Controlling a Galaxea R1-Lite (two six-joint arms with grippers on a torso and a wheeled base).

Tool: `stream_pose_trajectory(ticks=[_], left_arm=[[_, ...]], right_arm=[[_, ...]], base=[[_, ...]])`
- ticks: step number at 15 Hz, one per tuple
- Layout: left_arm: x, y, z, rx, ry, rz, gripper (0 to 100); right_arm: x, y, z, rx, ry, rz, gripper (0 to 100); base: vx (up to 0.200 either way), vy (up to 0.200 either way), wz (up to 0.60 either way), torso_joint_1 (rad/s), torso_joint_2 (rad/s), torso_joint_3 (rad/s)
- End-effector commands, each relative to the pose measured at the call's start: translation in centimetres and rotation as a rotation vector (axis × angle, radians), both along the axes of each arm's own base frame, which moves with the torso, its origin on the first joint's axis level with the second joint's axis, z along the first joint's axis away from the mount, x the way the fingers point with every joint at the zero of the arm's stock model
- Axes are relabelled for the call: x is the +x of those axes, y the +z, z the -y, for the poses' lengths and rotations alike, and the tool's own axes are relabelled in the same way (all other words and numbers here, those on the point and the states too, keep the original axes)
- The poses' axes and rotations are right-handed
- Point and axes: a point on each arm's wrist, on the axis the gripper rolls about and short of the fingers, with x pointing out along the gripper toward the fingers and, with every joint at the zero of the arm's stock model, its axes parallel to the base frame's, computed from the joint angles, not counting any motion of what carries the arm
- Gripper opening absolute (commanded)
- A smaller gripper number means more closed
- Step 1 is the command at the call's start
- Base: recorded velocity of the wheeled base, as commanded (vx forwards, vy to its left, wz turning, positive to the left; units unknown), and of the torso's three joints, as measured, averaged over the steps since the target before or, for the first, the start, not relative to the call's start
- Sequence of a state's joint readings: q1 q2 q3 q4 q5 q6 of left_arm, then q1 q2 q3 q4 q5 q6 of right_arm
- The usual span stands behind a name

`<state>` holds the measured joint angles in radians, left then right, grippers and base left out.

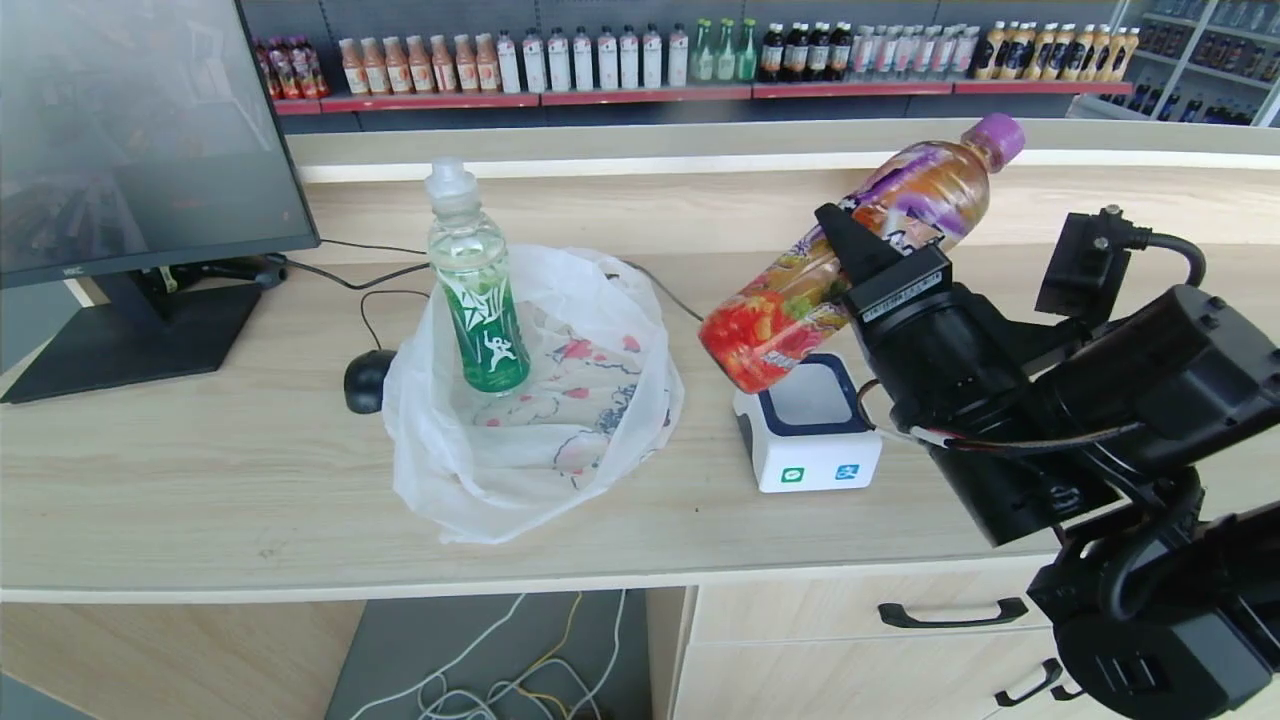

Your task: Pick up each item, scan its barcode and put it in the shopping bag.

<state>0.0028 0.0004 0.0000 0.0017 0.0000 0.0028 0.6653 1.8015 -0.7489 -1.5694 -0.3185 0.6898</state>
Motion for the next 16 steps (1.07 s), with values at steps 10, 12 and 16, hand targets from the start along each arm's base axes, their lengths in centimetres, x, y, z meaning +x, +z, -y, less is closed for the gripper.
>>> stream_pose_trajectory(ticks=[10, 12, 16], left_arm=[[0.0, 0.0, 0.0, 0.000, 0.000, 0.001, 100], [0.0, 0.0, 0.0, 0.000, 0.000, 0.001, 100], [0.0, 0.0, 0.0, 0.000, 0.000, 0.001, 100]], right_arm=[[2.0, -2.2, 4.7, 0.275, -0.022, -0.219, 0], [2.0, -2.5, 4.8, 0.297, -0.015, -0.256, 0], [1.9, -3.1, 4.9, 0.327, -0.006, -0.289, 0]], base=[[0.000, 0.000, 0.00, 0.000, 0.00, 0.000], [0.000, 0.000, 0.00, 0.000, 0.00, 0.000], [0.000, 0.000, 0.00, 0.000, 0.00, 0.000]])
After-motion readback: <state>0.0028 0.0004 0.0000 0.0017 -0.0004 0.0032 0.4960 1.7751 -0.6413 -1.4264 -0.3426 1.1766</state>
